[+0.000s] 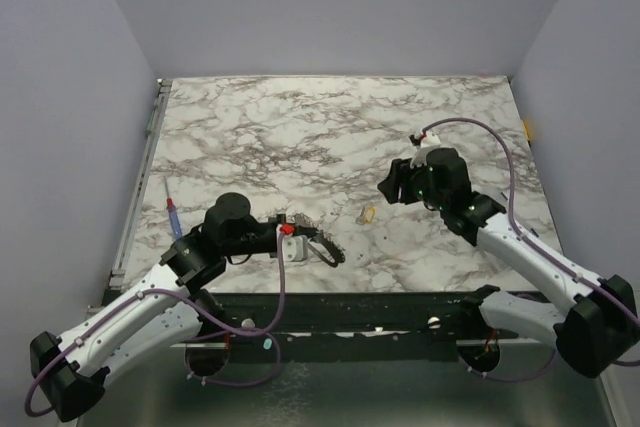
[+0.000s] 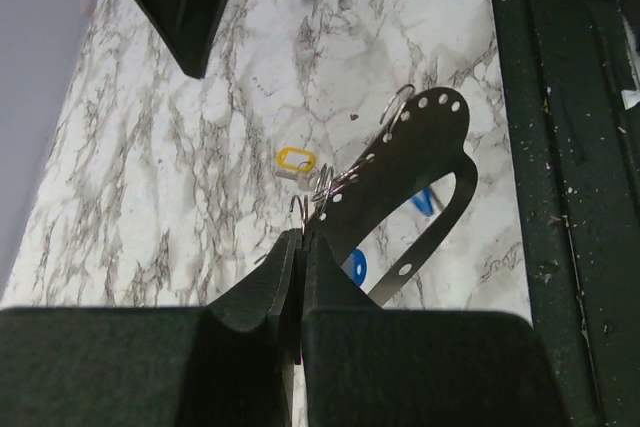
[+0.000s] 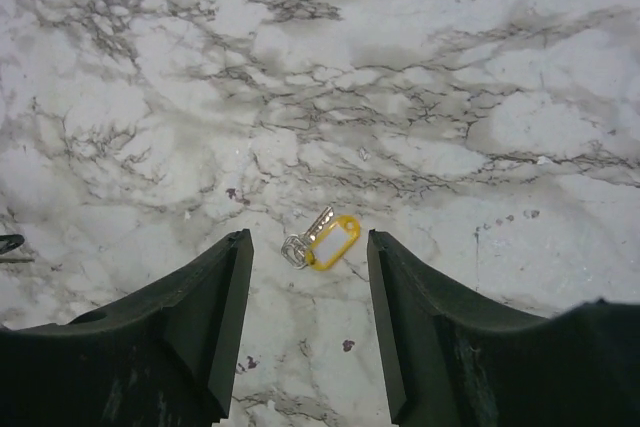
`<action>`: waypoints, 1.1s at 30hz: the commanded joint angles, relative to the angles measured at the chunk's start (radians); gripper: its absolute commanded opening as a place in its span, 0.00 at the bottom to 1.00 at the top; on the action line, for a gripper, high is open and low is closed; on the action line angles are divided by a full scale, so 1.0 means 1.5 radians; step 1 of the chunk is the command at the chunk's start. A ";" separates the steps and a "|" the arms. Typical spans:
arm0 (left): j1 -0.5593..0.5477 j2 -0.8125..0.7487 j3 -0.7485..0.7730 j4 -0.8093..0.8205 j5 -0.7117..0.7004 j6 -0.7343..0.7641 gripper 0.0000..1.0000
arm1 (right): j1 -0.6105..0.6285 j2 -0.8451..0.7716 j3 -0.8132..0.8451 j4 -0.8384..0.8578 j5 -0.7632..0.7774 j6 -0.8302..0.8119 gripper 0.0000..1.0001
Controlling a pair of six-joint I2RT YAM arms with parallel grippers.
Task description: Put the keys on the keyring
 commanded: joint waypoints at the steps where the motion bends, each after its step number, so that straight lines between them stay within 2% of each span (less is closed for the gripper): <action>1: 0.003 -0.016 0.019 -0.014 0.067 -0.021 0.00 | -0.063 0.097 0.027 0.008 -0.294 -0.074 0.57; 5: 0.002 -0.010 0.046 -0.062 0.087 -0.011 0.00 | -0.063 0.192 0.078 -0.037 -0.409 -0.148 0.55; 8: 0.003 -0.014 0.046 -0.069 0.102 -0.022 0.00 | -0.063 0.230 0.088 -0.042 -0.436 -0.193 0.54; 17: 0.003 -0.045 0.012 -0.068 0.104 -0.055 0.00 | -0.063 0.322 0.100 -0.055 -0.392 -0.302 0.52; 22: 0.003 -0.069 -0.012 -0.068 0.108 -0.079 0.00 | -0.064 0.336 0.093 -0.068 -0.382 -0.356 0.53; 33: 0.002 -0.089 -0.023 -0.067 0.114 -0.104 0.00 | -0.064 0.338 0.045 0.019 -0.394 -0.440 0.53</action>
